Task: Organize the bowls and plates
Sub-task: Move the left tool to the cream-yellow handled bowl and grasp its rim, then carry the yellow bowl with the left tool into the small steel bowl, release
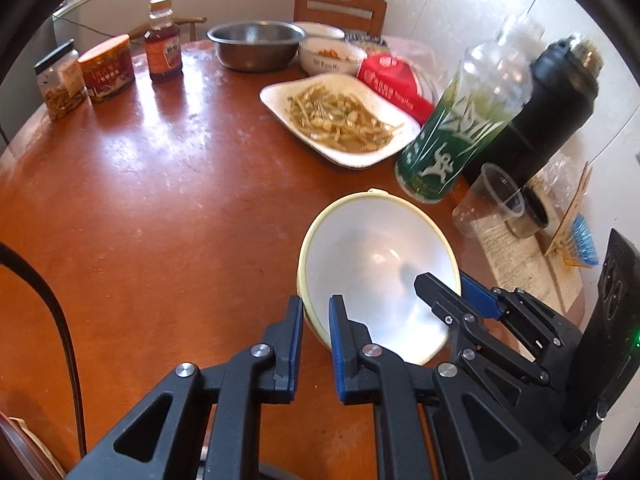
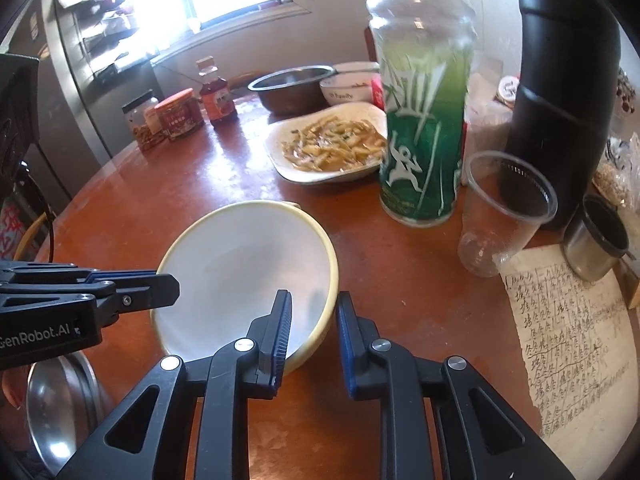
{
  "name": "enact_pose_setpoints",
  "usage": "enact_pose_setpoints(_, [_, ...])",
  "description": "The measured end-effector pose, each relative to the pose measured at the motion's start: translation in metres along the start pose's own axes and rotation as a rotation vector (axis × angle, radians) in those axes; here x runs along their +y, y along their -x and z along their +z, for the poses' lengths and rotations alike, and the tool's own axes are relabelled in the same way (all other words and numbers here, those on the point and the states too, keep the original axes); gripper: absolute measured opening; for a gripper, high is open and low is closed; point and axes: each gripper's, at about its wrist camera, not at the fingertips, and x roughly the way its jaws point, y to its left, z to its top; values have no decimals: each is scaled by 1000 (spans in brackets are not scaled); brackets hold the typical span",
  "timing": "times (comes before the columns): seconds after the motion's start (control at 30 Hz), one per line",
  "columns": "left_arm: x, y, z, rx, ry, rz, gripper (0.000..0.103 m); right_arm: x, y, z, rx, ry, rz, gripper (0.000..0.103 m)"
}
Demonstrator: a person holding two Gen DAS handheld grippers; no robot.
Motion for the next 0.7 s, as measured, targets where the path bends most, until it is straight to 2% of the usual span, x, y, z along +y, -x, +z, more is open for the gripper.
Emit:
enact_pose_setpoints(0.33, [26,79,-29,-138,34,11,13,51,51,8,-93,96,57,23])
enact_pose_setpoints(0.5, [46,116,-59,-201,53,43,13,89,66,-1,-106,161,96,23])
enact_pose_setpoints(0.7, [70,140,-95,-232,82,46,13,127,83,-21,-110,222,119,23])
